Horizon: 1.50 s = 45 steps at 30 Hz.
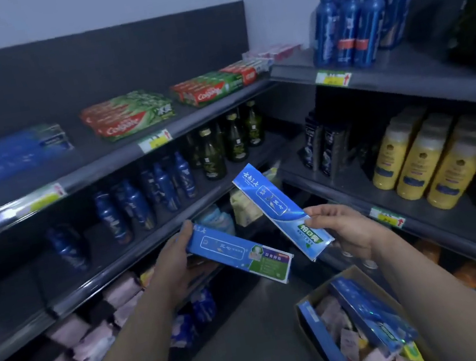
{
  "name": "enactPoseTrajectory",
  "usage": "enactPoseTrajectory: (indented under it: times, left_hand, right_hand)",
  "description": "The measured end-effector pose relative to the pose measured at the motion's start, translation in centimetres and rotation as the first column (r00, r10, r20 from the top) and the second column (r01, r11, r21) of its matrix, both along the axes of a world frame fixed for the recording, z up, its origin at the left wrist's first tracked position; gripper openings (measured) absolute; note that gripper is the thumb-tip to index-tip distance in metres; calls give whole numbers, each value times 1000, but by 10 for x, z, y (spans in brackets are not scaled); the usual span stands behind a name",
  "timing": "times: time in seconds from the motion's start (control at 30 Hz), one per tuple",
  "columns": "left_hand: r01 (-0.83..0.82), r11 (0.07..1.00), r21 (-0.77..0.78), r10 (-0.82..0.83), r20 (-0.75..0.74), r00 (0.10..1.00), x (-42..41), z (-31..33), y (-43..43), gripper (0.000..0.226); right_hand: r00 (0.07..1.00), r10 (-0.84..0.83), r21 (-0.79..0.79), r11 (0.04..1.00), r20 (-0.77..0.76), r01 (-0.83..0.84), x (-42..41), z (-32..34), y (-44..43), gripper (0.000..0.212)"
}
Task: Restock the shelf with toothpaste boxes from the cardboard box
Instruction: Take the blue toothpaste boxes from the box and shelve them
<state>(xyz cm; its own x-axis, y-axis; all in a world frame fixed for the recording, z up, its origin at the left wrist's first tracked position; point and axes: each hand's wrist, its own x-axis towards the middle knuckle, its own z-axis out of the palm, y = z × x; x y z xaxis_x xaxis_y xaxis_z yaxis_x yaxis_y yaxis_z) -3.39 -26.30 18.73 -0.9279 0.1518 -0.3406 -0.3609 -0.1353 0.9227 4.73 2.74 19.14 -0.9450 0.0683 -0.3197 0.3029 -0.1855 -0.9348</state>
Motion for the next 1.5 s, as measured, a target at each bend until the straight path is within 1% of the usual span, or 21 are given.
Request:
enactPoseTrajectory:
  times: [0.1, 0.23, 0.27, 0.37, 0.43, 0.6, 0.7, 0.83, 0.9, 1.0, 1.2, 1.33, 1.5]
  left_hand:
    - [-66, 998, 7, 66, -30, 997, -6, 13, -28, 38]
    - [-135, 990, 38, 137, -48, 989, -15, 29, -72, 42]
    - [-153, 987, 50, 156, -52, 986, -17, 33, -84, 40]
    - [-179, 980, 82, 186, -84, 979, -26, 45, -119, 27]
    - [-185, 980, 78, 193, -123, 973, -32, 52, -143, 24]
    - [-226, 974, 27, 227, -199, 953, -50, 76, -203, 27]
    - [-244, 969, 40, 246, -235, 940, -64, 90, -239, 30]
    - [-284, 954, 91, 298, -284, 911, -78, 111, -282, 26]
    - [-307, 945, 112, 326, -304, 895, -85, 120, -303, 27]
    - [-344, 929, 134, 369, -327, 870, -95, 128, -332, 29]
    - [-385, 906, 175, 423, -356, 833, -107, 129, -379, 30]
    - [-384, 908, 166, 419, -371, 829, -114, 128, -403, 35]
    - [-392, 903, 179, 430, -366, 825, -121, 126, -418, 35]
  right_hand:
    - [999, 11, 4, 1000, -49, -11, -27, 12, -23, 26]
    - [995, 34, 15, 999, -96, -32, -62, 30, -58, 31]
    - [994, 42, 19, 999, -105, -41, -71, 34, -68, 32]
    - [988, 77, 30, 997, -134, -74, -97, 49, -100, 35]
    - [981, 118, 46, 993, -151, -112, -114, 62, -123, 33]
    - [961, 208, 83, 977, -182, -196, -159, 90, -181, 36]
    - [950, 227, 95, 973, -216, -211, -183, 108, -216, 40]
    - [938, 234, 86, 972, -256, -219, -212, 126, -256, 30]
    - [930, 252, 87, 967, -266, -237, -226, 132, -276, 31]
    - [922, 261, 89, 965, -285, -246, -244, 140, -306, 33]
    - [895, 333, 104, 943, -296, -316, -271, 143, -366, 34]
    - [892, 339, 104, 941, -298, -322, -281, 142, -396, 33]
    - [890, 344, 85, 939, -298, -334, -291, 139, -414, 33]
